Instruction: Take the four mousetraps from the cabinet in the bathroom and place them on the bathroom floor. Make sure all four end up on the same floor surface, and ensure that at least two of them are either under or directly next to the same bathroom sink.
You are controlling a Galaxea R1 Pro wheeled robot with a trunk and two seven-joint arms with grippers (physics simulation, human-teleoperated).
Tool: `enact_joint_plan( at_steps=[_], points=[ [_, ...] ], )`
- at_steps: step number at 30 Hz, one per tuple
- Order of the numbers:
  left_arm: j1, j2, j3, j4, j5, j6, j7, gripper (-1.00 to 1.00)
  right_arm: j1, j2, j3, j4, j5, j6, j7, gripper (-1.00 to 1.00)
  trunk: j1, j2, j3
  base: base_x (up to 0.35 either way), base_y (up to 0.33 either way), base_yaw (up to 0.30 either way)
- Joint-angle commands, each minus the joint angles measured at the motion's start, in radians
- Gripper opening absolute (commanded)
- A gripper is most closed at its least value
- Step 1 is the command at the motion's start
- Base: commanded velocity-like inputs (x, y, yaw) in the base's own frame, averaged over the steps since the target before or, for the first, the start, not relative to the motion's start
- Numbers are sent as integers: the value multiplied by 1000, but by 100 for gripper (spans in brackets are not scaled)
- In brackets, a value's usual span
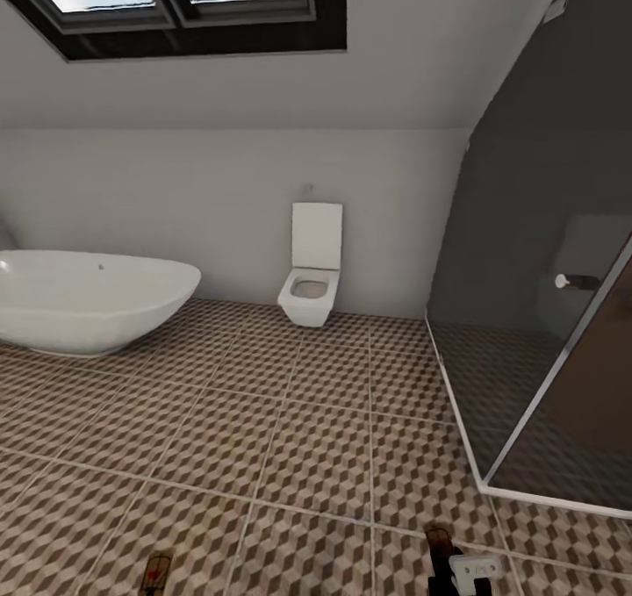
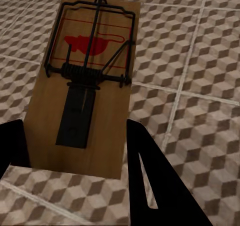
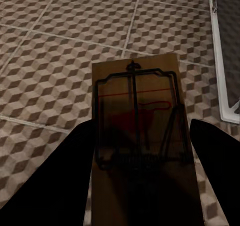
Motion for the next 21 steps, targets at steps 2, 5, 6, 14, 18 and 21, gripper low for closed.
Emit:
enact_joint_plan(
  at_steps=[2,5,6,14,18,21],
  points=[
    [-1,-1,-8,3,-4,-2,12,-100,0,0,1,0,6,-2,-3,-100,0,-1,-1,-79,0,284],
    [-1,-1,-8,3,-4,-2,12,-100,0,0,1,1,6,-2,-3,-100,0,-1,-1,-79,0,284],
    [-1,-1,-8,3,-4,-2,12,-100,0,0,1,2,6,-2,-3,-100,0,-1,-1,-77,0,284],
    [-1,-1,-8,3,-4,-2,12,-100,0,0,1,4,6,-2,-3,-100,0,-1,-1,-14,0,284],
    [-1,-1,-8,3,-4,-2,12,-100,0,0,1,5,6,-2,-3,-100,0,-1,-1,161,0,284],
    [-1,-1,-8,3,-4,-2,12,-100,0,0,1,6,6,-2,-3,-100,0,-1,-1,286,0,284]
  ],
)
